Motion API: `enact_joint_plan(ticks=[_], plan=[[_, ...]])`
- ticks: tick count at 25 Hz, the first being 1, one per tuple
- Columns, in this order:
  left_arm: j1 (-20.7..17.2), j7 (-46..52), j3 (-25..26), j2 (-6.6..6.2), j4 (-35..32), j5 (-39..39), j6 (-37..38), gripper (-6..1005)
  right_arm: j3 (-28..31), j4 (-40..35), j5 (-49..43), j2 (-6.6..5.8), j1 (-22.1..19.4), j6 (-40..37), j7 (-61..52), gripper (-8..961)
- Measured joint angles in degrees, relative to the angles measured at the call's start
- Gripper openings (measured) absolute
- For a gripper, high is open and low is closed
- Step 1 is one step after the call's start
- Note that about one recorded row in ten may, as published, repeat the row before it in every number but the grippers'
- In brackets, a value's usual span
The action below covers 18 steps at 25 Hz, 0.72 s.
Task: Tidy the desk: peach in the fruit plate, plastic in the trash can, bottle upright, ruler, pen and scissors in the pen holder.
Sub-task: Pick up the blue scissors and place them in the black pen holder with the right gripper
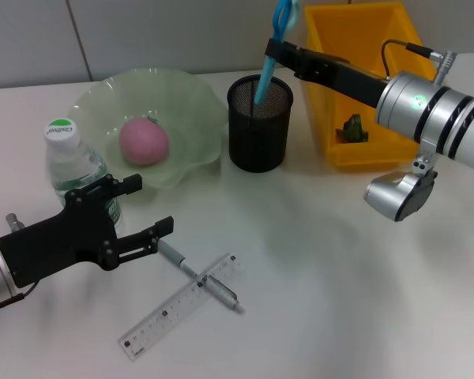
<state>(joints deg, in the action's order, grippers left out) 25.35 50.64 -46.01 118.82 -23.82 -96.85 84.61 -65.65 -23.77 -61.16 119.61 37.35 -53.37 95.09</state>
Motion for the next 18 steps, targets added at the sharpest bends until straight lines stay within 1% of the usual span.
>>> enact_joint_plan(ticks=[12, 18], plan=[[-0.23, -0.20, -0.01, 0.00, 0.01, 0.00, 0.36, 786, 0.30, 0.62, 0.00, 0.00, -0.07, -1.62, 4.06, 237], [-0.21, -0.94, -0.15, 0.02, 0.00, 0.45, 0.38, 784, 0.44, 0.79, 0.00, 0.00, -0.11, -1.65, 4.26, 269]])
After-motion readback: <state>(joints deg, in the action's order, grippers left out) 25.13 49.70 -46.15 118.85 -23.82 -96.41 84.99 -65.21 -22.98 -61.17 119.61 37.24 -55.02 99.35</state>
